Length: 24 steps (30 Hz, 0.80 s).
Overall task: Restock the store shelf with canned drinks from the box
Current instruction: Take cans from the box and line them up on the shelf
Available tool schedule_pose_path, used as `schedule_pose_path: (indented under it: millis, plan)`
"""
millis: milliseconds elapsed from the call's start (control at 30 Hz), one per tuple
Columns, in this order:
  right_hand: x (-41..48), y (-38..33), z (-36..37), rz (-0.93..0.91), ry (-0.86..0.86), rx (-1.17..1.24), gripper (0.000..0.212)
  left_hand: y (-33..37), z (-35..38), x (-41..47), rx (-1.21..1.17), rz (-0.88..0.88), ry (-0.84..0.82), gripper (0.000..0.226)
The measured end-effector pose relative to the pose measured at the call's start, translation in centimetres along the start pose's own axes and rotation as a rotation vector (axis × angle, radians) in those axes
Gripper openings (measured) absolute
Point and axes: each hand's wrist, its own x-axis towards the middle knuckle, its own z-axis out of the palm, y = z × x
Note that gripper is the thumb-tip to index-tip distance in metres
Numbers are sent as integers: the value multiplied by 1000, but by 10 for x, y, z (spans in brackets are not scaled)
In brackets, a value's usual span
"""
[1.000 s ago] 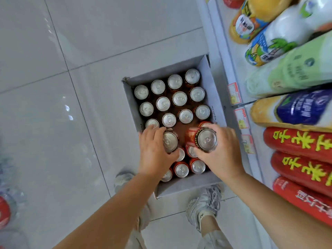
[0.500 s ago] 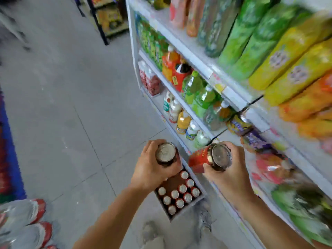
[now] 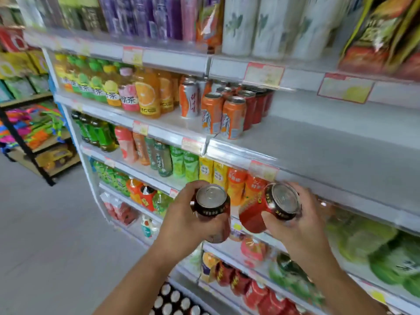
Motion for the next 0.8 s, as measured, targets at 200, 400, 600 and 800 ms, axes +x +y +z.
schedule_pose_path:
  millis: [200, 400, 600, 800]
  plan:
    - [69, -20, -54, -109, 105, 45, 63, 46, 39, 58, -93, 103, 101, 56]
    - [159, -11, -71, -141, 59, 39, 60, 73, 57, 119, -132, 173, 269, 47]
    - [217, 17, -77, -90, -35, -50, 51, 68, 66, 174, -120, 183, 214, 50]
    - [229, 32, -77, 9, -1, -22, 52, 55, 75, 211, -119, 196, 67, 56]
